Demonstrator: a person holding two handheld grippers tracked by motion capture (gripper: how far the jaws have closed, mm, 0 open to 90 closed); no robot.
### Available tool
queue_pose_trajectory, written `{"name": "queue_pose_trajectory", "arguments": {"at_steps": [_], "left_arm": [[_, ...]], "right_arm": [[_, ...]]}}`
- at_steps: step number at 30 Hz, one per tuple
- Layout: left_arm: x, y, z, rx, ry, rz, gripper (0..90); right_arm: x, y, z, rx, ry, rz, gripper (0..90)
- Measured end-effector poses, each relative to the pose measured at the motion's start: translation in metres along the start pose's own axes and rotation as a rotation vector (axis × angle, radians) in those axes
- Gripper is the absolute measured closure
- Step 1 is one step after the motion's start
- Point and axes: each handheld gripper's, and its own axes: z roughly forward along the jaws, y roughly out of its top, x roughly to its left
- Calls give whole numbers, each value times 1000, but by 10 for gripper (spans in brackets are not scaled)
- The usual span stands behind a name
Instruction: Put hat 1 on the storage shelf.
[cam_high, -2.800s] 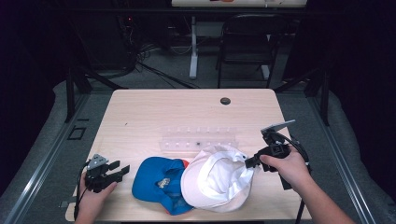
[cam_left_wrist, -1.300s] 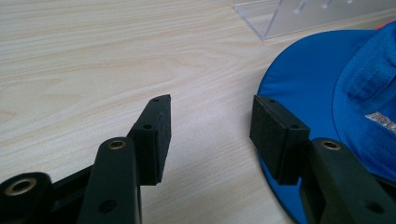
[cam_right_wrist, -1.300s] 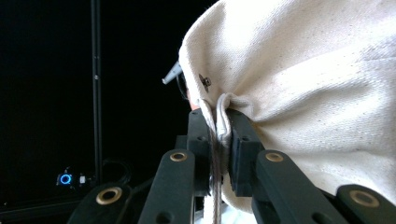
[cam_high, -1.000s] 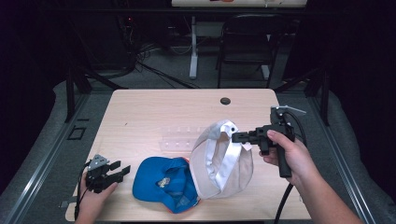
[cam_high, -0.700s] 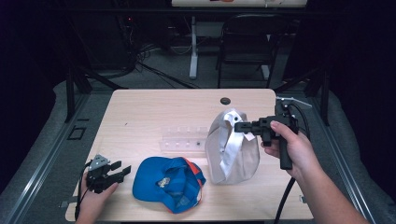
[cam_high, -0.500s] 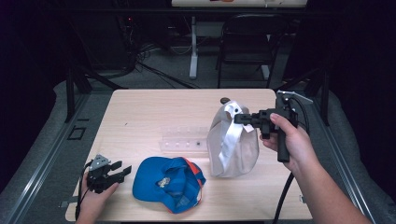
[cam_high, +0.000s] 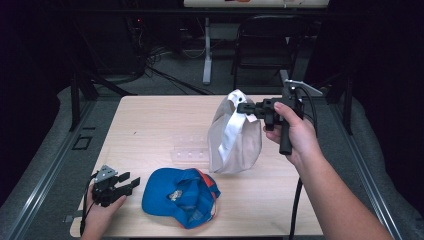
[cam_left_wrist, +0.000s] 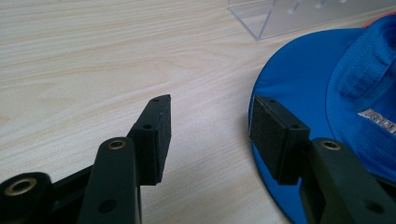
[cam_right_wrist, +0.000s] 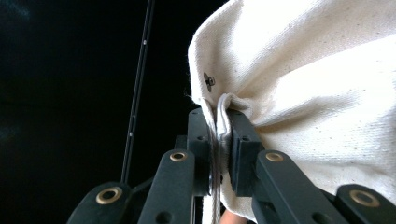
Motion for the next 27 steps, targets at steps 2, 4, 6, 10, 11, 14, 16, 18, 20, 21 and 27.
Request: {"name": "queue_pose_trajectory", "arguments": {"at_steps": [2, 4, 6, 10, 11, 14, 16, 18, 20, 21, 27], "left_arm": [[0, 0, 0, -4, -1, -1, 488], [0, 0, 1, -3, -1, 0, 488], [0, 0, 1, -4, -4, -2, 488], [0, 1, 0, 7, -6, 4, 488], [0, 1, 0, 6, -7, 4, 488], [-1, 1, 1, -3, -6, 3, 488], [0, 1, 1, -3, -6, 4, 488], [0, 1, 1, 2, -10, 5, 488], [0, 1, 2, -1, -11, 4, 488], [0, 1, 2, 1, -12, 4, 487], [0, 1, 3, 6, -15, 9, 488]], "right_arm": [[3, 4, 5, -5, -6, 2, 817], [5, 7, 9, -8, -7, 2, 817], [6, 11, 13, -17, -8, 2, 817], [7, 18, 22, -33, -11, 8, 816], [7, 20, 25, -34, -13, 10, 817], [6, 25, 31, -38, -15, 17, 817], [5, 29, 36, -45, -20, 23, 817], [5, 32, 41, -46, -18, 30, 816], [4, 35, 45, -48, -21, 32, 816], [3, 36, 48, -50, -23, 32, 816], [0, 41, 60, -50, -33, 45, 816]]}}
